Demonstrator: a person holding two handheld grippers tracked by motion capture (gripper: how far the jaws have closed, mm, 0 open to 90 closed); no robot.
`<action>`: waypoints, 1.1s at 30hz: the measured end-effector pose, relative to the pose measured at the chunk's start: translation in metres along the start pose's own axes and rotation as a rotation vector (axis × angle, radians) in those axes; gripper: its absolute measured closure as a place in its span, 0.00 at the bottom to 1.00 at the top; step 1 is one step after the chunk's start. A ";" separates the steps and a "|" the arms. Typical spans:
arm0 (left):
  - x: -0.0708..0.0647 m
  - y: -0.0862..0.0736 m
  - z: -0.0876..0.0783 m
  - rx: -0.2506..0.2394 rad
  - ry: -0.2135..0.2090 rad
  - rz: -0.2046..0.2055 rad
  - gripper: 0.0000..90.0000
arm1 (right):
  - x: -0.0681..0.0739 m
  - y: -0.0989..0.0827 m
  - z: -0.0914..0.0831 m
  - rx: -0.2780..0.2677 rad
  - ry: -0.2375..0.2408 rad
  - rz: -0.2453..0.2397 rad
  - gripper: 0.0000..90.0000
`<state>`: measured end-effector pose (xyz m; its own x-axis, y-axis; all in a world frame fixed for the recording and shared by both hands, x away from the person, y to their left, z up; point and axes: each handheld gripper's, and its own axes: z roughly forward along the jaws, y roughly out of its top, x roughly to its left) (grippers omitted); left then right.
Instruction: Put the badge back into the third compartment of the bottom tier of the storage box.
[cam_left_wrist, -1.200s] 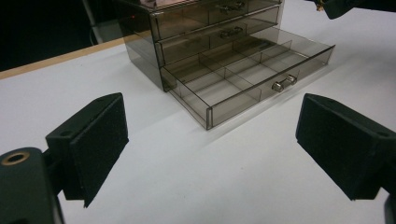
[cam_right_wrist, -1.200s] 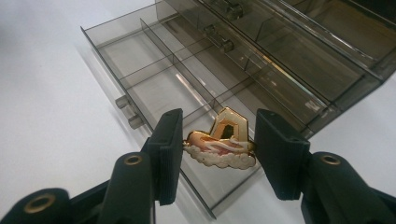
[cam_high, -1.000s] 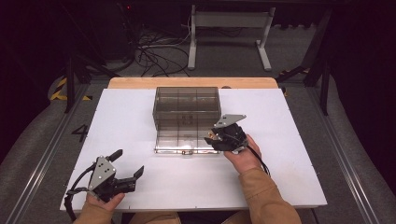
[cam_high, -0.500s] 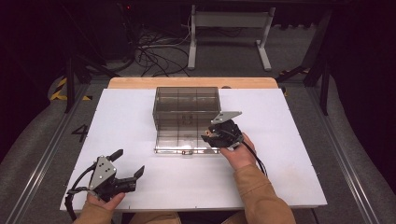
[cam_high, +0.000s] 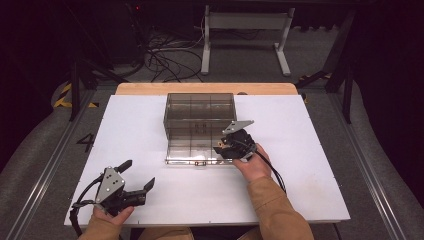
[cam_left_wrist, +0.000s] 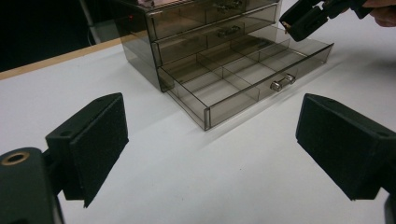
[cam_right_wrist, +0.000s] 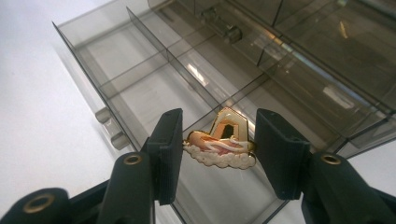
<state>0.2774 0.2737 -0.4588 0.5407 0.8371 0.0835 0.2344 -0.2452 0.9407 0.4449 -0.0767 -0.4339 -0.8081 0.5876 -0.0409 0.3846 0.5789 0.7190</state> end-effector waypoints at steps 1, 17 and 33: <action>0.000 0.000 0.000 -0.001 0.000 -0.001 0.11 | 0.000 0.000 0.001 0.004 -0.001 -0.006 0.59; 0.000 0.000 0.000 -0.001 -0.001 0.000 0.11 | 0.003 -0.004 0.012 0.076 -0.010 -0.023 0.59; 0.000 0.000 0.000 0.001 -0.003 0.009 0.11 | 0.002 -0.007 0.019 0.135 -0.016 -0.014 0.59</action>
<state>0.2778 0.2740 -0.4585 0.5454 0.8333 0.0904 0.2306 -0.2529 0.9396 0.4493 -0.0690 -0.4520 -0.8069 0.5874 -0.0618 0.4311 0.6572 0.6183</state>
